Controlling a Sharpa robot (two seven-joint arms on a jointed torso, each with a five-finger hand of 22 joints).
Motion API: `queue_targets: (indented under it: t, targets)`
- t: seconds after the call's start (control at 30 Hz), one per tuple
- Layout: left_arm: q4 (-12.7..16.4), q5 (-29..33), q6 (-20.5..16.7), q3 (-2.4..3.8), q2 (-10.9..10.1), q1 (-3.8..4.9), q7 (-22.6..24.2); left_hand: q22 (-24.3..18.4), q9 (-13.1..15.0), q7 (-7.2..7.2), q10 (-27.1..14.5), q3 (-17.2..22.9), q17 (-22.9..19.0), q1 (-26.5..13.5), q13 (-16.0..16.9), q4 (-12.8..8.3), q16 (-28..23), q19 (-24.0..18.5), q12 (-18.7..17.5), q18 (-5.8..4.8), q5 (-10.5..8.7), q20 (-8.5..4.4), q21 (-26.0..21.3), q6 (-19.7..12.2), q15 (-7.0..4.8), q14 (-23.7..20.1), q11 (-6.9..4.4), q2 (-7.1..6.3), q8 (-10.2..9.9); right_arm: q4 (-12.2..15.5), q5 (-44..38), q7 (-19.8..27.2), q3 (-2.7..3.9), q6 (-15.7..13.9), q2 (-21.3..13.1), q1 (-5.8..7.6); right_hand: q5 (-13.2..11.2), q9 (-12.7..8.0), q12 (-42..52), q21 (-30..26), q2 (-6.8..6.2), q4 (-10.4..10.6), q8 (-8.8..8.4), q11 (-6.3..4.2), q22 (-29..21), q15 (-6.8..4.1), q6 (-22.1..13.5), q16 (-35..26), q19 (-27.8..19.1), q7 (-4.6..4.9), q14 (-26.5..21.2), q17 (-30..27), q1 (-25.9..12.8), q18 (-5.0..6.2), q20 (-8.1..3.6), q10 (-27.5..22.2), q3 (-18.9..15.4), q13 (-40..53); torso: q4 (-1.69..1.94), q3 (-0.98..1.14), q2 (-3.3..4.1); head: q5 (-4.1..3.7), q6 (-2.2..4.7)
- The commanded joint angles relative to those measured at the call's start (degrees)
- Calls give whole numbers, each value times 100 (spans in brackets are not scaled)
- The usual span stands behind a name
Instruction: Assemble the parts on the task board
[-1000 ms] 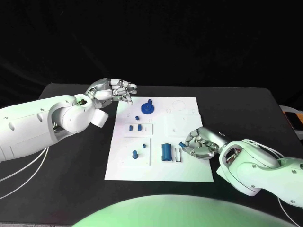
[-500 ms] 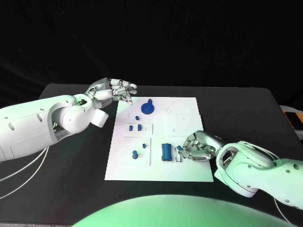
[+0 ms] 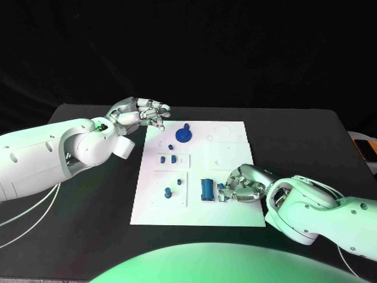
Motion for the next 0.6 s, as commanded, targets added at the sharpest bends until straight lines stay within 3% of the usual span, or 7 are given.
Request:
queue_targets:
  t: [0.03,0.3,0.6]
  targets:
    - [22,33,85,4,1,3,28,8,8,22,-51,-1,8,39,8,-20,7,-41,-32,19,23,-13,1,12,0,-46,5,26,-35,-27,7,-58,-2,304,22,-9,-35,-9,17,23,6,15,-25,10,1382,-34,16,36,507,16,485,967,-61,-32,-57,31,-38,10,2,-1,2,-1,0]
    - [159,131,142,4,29,3,-45,11,9,23,-52,-2,9,35,9,-17,7,-42,-33,19,23,-13,3,12,2,-45,6,30,-36,-120,51,-16,-2,354,163,-22,-41,-10,18,16,9,24,-25,11,1380,-34,18,34,505,17,484,965,-72,-31,-57,32,-45,11,6,0,3,11,0]
    - [127,111,132,3,17,3,-67,11,9,25,-53,-4,9,30,9,-13,7,-43,-34,18,23,-12,3,10,3,-45,7,29,-38,-129,58,45,-1,278,192,-26,-50,-17,26,9,19,57,-30,12,1379,-33,20,35,504,18,485,966,-117,-30,-57,36,-75,22,-3,4,-2,8,0]
